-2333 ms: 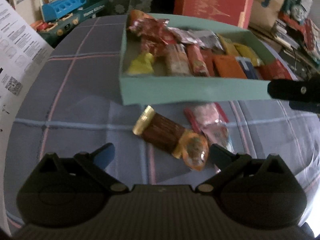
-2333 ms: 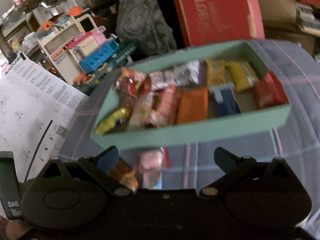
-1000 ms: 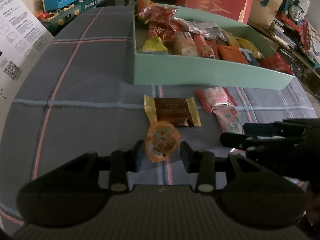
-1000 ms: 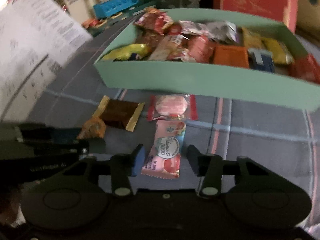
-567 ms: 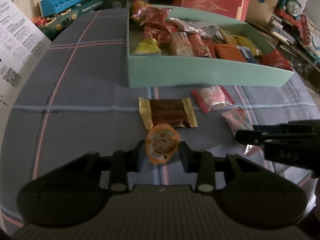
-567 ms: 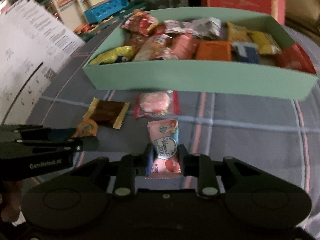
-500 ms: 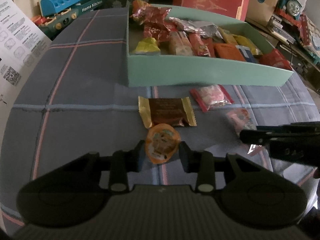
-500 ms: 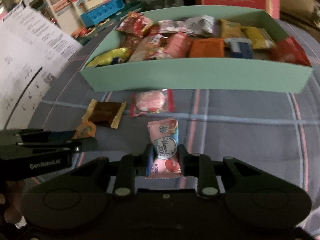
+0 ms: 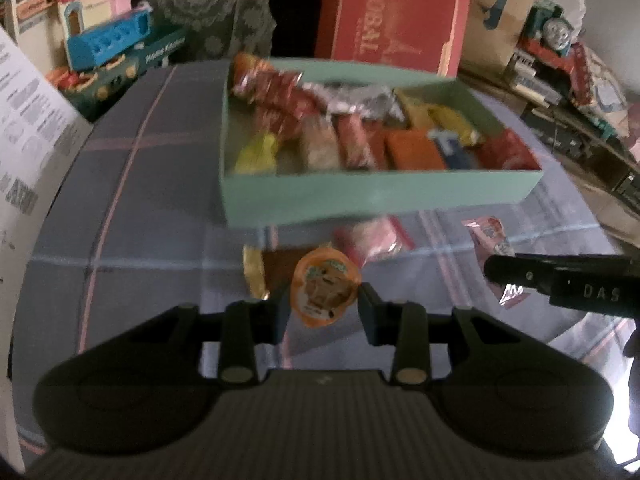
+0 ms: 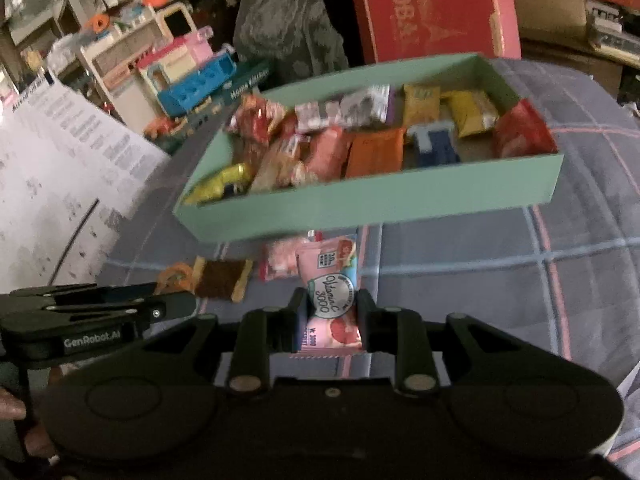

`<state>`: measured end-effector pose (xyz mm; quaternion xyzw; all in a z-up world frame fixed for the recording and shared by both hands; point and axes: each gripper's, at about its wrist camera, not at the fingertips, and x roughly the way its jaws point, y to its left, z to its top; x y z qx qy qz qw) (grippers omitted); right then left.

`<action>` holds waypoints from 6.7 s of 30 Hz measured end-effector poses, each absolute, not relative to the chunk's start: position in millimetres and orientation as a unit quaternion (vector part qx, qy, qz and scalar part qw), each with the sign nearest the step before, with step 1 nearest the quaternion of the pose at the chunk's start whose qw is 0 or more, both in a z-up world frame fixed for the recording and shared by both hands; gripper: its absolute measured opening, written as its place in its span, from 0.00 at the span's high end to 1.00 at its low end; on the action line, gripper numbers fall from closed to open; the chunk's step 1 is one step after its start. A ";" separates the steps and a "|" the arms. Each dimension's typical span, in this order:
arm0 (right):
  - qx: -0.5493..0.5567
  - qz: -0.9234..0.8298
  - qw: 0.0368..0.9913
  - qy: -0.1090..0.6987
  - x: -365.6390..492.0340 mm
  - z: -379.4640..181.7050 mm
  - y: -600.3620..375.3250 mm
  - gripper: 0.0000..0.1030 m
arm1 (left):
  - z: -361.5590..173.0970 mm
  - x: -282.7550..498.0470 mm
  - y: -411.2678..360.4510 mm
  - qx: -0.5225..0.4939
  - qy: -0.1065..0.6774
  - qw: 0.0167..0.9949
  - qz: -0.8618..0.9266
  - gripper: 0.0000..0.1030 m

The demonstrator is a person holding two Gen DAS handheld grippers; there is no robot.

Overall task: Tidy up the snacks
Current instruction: 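Carry the orange candy and pink-white candy packet into the tray and release both, then grasp the pink wrapped candy with the right gripper while the left grasps the brown-gold wafer, then carry the pink candy and brown-gold wafer into the tray and release both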

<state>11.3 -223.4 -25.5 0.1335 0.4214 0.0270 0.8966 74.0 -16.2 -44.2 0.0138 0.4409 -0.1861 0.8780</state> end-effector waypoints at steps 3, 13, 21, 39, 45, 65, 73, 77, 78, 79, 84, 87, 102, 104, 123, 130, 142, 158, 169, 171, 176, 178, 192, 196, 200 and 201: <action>0.141 0.019 0.905 0.402 13.0 -13.0 -235.4 0.76 | -29.6 83.7 -25.2 0.014 0.426 0.883 -0.195 0.66; 0.165 -0.029 0.920 0.354 33.9 19.2 -299.0 0.76 | -1.8 132.6 -82.8 0.029 0.399 0.886 -0.237 0.66; 0.172 -0.052 0.919 0.351 69.8 12.8 -336.9 0.75 | -12.2 192.6 -127.2 0.035 0.415 0.875 -0.246 0.66; 0.178 -0.076 0.924 0.330 101.2 -11.0 -351.0 0.12 | -43.0 253.6 -160.9 0.039 0.425 0.881 -0.203 0.10; 0.185 -0.077 0.922 0.331 102.2 -10.0 -348.1 0.03 | -43.6 240.3 -148.2 0.030 0.436 0.876 -0.203 0.02; 0.174 -0.055 0.923 0.340 71.2 12.2 -299.1 0.00 | -8.8 174.3 -100.5 0.012 0.424 0.886 -0.191 0.00; 0.170 -0.043 0.921 0.349 51.2 16.4 -282.6 0.00 | 1.2 149.4 -70.3 -0.006 0.420 0.890 -0.177 0.00; 0.165 -0.036 0.919 0.356 41.6 16.0 -273.7 0.00 | -0.4 136.0 -57.1 -0.010 0.421 0.891 -0.170 0.00; 0.163 -0.033 0.919 0.358 39.2 15.8 -271.9 0.00 | -1.7 132.5 -53.4 -0.010 0.422 0.891 -0.168 0.00; 0.163 -0.031 0.918 0.360 37.8 15.6 -270.5 0.00 | -3.2 129.1 -49.8 -0.011 0.424 0.890 -0.165 0.00; 0.160 -0.022 0.915 0.370 31.0 11.9 -262.5 0.00 | -15.2 115.2 -29.3 -0.013 0.436 0.887 -0.150 0.00; 0.158 -0.016 0.912 0.379 28.7 7.2 -257.9 0.00 | -27.8 107.7 -16.9 -0.011 0.448 0.883 -0.138 0.00; 0.145 -0.004 0.894 0.424 46.4 -25.2 -229.1 0.00 | -79.3 102.4 16.4 -0.005 0.485 0.869 -0.100 0.00; 0.141 -0.001 0.891 0.431 51.9 -32.4 -222.7 0.00 | -85.1 104.5 18.5 -0.004 0.489 0.867 -0.099 0.00; 0.014 0.043 0.884 0.465 99.5 -83.2 -145.9 0.46 | -103.1 111.0 40.8 -0.011 0.493 0.865 -0.098 0.00; 0.031 0.024 0.887 0.461 95.0 -80.6 -169.3 0.59 | -102.8 115.3 23.9 -0.007 0.493 0.863 -0.115 0.00; 0.096 0.007 0.883 0.459 65.3 -80.6 -212.8 0.58 | -106.6 123.1 -25.6 0.021 0.477 0.866 -0.148 0.10; 0.120 0.010 0.884 0.452 58.3 -79.5 -216.5 0.59 | -96.8 114.3 -6.0 0.028 0.453 0.881 -0.132 0.61; 0.121 0.011 0.889 0.441 39.9 -64.4 -218.5 0.59 | -80.1 95.3 9.7 0.008 0.449 0.885 -0.122 0.62; 0.120 0.011 0.892 0.436 35.8 -59.1 -219.1 0.59 | -73.9 91.5 10.9 0.004 0.446 0.887 -0.124 0.62; 0.120 0.012 0.898 0.423 26.2 -46.3 -220.3 0.59 | -55.3 82.4 11.0 -0.003 0.432 0.892 -0.132 0.62; 0.119 0.012 0.901 0.417 24.0 -40.3 -221.3 0.59 | -46.1 81.8 10.5 -0.007 0.423 0.895 -0.137 0.62; 0.125 -0.018 0.921 0.368 52.6 4.6 -263.3 0.58 | 10.8 137.6 -17.3 -0.009 0.360 0.920 -0.153 0.62; 0.133 -0.032 0.922 0.362 74.0 7.4 -280.5 0.58 | 9.6 157.3 -24.4 -0.013 0.364 0.919 -0.154 0.62; 0.143 -0.045 0.921 0.361 95.3 3.9 -299.2 0.58 | -3.1 175.7 -30.1 -0.012 0.377 0.914 -0.150 0.62; 0.145 -0.048 0.920 0.361 98.8 1.6 -301.4 0.58 | -7.1 180.2 -31.2 -0.012 0.381 0.912 -0.149 0.62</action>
